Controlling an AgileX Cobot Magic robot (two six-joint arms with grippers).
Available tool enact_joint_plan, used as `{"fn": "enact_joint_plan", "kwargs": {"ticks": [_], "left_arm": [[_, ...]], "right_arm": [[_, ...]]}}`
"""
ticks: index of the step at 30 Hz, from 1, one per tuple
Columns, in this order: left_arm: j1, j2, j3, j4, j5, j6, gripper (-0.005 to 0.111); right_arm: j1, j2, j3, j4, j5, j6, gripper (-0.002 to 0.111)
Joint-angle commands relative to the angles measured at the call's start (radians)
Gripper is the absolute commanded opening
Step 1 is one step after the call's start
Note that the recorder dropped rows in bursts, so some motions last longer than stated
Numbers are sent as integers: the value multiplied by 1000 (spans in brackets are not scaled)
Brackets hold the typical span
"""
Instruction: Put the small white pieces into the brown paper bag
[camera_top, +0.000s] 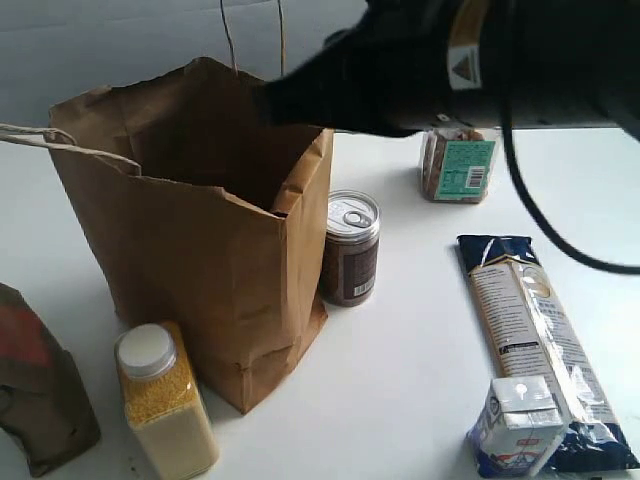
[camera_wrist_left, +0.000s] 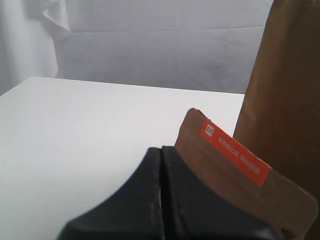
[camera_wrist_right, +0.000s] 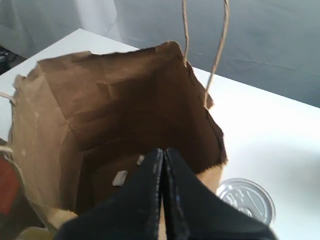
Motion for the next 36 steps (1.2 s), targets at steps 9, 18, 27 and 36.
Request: {"fn": "enact_joint_plan", "kwargs": {"ticks": [9,18,27,36], "left_arm": [[-5,-3,4,-8,-4,-5,0],[-5,-3,4,-8,-4,-5,0],[-5,-3,4,-8,-4,-5,0],[-5,-3,4,-8,-4,-5,0]], "right_arm": [[-157,-298,317,-84,-51,113,0],[-456,-582,615,66,-212,-166,0],[-665,-799,974,274,-511,-303,0],[-736,-1136,1133,392,-450,-415,0]]}}
